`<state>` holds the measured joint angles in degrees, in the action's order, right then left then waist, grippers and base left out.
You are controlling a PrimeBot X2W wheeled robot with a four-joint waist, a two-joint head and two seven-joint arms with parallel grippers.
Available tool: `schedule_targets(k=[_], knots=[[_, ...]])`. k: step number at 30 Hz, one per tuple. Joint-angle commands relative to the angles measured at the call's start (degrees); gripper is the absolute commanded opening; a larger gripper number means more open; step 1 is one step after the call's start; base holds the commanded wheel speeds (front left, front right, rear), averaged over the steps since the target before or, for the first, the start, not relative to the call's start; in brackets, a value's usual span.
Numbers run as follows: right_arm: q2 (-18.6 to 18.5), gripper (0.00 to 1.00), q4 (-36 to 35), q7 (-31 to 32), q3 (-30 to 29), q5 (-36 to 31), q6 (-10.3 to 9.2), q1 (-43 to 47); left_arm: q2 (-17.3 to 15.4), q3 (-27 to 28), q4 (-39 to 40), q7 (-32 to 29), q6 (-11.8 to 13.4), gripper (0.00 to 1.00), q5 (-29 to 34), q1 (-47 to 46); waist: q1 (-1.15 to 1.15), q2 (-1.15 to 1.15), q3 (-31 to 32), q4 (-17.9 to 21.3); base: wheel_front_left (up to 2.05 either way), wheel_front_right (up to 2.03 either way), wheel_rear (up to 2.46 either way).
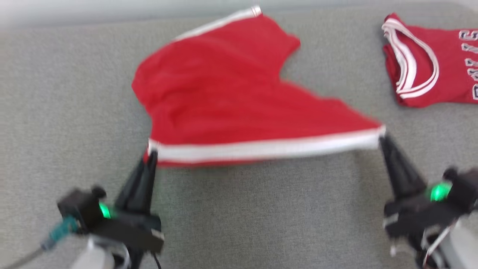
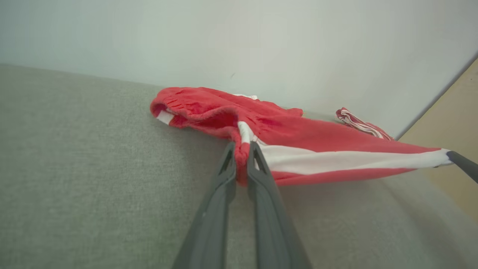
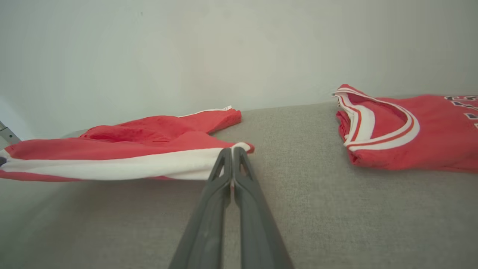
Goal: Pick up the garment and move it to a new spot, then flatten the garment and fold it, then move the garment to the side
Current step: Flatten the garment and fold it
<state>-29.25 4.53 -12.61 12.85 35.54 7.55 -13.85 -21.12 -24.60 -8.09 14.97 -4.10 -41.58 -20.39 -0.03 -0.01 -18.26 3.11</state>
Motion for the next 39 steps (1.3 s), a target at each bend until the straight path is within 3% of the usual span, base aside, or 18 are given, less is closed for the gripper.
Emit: schedule_targets(k=[1,11,19,29,39], knots=[[1.21,0.00,-0.75,0.44,-1.18,-0.96,-0.16,3.78,1.25,1.27,-0.43,0.28,-0.30,0.00,1.29,3.36,0.03,0.01,3.19,-0.34,0.00,0.00,0.00],[8.92,0.00,-6.29,4.15,-5.45,-5.31,-0.18,25.64,6.18,10.45,-3.04,0.29,-2.22,0.00,6.47,19.66,0.03,0.01,9.45,-0.51,0.00,0.00,0.00],[12.31,0.00,-10.38,5.85,-6.09,-5.81,-0.18,33.91,9.65,14.84,-2.24,0.30,-3.17,0.00,9.51,27.98,0.03,0.01,11.55,-0.74,0.00,0.00,0.00],[9.76,0.00,-13.73,8.74,-9.22,-4.74,-0.17,26.29,12.77,12.42,4.02,0.26,-3.30,0.00,12.78,25.07,0.03,0.01,13.09,-4.22,0.00,0.00,0.00],[4.07,0.00,-7.65,14.13,-7.39,-4.36,-0.16,11.59,14.12,9.65,0.94,0.24,-3.32,0.00,11.53,16.26,0.03,0.01,12.19,-8.71,0.00,0.00,0.00]])
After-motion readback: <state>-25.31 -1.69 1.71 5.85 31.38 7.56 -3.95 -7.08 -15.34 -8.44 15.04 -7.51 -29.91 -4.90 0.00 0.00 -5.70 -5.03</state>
